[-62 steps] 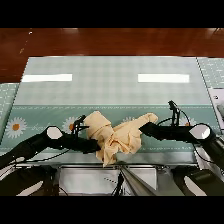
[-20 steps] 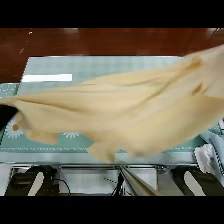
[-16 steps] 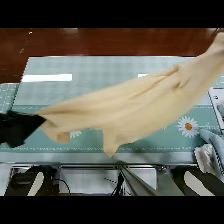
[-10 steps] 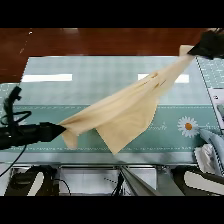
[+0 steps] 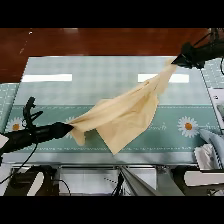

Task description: Fold the shirts.

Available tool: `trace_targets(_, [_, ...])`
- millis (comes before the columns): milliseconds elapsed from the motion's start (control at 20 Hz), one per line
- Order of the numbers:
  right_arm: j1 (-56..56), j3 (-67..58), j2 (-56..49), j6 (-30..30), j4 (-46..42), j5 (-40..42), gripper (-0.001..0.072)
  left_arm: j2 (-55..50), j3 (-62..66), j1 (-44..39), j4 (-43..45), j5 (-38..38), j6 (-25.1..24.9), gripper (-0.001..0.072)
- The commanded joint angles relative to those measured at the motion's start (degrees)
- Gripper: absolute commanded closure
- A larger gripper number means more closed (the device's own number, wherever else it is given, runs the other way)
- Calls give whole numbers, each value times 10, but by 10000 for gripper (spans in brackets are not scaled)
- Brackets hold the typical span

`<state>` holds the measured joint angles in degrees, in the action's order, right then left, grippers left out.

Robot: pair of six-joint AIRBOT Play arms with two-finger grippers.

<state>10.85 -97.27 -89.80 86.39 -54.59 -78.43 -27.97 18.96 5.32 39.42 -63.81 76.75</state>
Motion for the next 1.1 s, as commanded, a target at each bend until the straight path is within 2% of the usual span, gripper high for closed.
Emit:
trace_targets(0, [0,0,-4,-39,58,-20,397,-41,-8,0,-19,37,-40,683])
trace_targets(100, [1,0,4,-56,38,-73,395,-67,-8,0,-35,37,-59,683])
trace_targets(200, [0,0,16,-52,-89,-129,324,-85,-8,-4,-35,38,-64,683])
trace_targets(300, [-4,15,26,-52,-254,-200,321,-89,-8,-16,-35,38,-78,683])
trace_targets(350, [-3,47,40,-46,-288,-216,295,-88,-8,-23,-35,38,-78,683])
trace_targets(500, [2,220,112,-44,-223,-151,247,-88,-8,-52,-35,39,-82,683])
trace_targets(550, [0,294,143,-44,-170,-113,216,-88,-8,-61,-35,39,-82,683])
trace_targets(700, [0,487,217,-68,23,-4,214,-88,-8,-82,-35,40,-86,683])
trace_targets(750, [0,532,235,-68,53,23,214,-88,-8,-85,-35,43,-86,683])
trace_targets(850, [0,607,263,-63,63,62,214,-88,-8,-87,-35,46,-86,683])
trace_targets(1050, [0,699,289,-64,80,89,215,-88,-8,-87,-35,49,-86,683])
